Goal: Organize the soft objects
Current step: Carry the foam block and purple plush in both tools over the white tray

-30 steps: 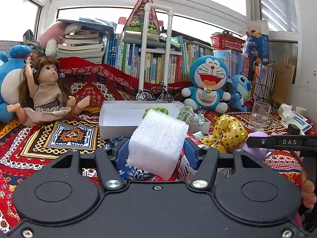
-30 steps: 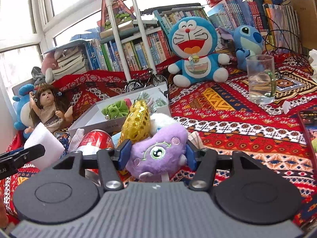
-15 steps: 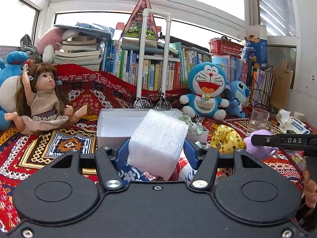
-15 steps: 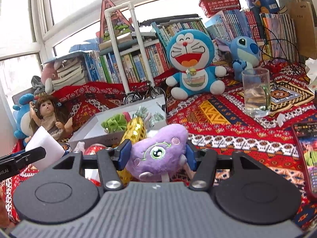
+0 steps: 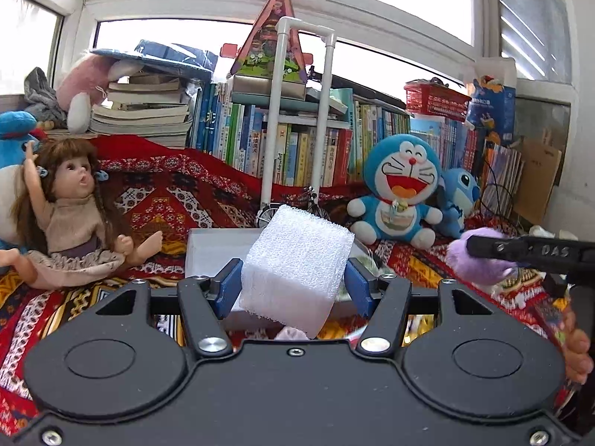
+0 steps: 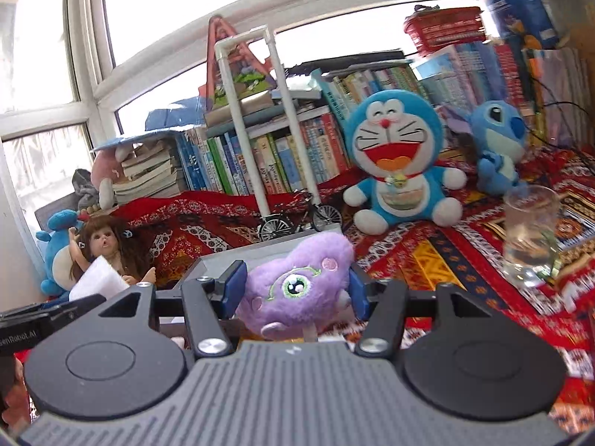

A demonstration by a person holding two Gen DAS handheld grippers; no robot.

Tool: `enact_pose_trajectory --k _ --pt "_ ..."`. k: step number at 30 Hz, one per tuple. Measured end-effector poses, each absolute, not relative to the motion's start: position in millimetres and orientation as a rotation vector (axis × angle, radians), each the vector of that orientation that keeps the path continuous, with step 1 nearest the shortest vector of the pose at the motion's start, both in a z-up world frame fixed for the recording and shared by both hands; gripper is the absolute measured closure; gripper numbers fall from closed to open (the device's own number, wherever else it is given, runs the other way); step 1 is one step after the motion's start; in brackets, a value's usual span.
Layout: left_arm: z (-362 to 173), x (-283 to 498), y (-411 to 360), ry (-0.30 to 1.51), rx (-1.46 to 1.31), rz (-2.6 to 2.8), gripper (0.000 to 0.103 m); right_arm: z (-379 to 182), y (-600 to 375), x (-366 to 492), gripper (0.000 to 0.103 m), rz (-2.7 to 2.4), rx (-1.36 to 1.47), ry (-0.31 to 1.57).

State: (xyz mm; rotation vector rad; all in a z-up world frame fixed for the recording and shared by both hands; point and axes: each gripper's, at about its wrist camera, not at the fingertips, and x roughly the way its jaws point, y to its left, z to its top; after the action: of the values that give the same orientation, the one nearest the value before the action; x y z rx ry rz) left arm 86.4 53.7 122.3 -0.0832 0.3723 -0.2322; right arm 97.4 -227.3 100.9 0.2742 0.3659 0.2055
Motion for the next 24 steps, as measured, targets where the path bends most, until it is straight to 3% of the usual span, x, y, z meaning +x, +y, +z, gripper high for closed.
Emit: enact_pose_trajectory --k 11,24 --pt "115.3 182.0 61.0 0.516 -0.17 -0.209 0.046 101.7 -209.9 201.0 0.042 0.267 0.314 0.566" --pt "68.3 243.9 55.9 0.643 -0.196 -0.132 0.046 58.3 -170.9 267.7 0.042 0.232 0.286 0.723"
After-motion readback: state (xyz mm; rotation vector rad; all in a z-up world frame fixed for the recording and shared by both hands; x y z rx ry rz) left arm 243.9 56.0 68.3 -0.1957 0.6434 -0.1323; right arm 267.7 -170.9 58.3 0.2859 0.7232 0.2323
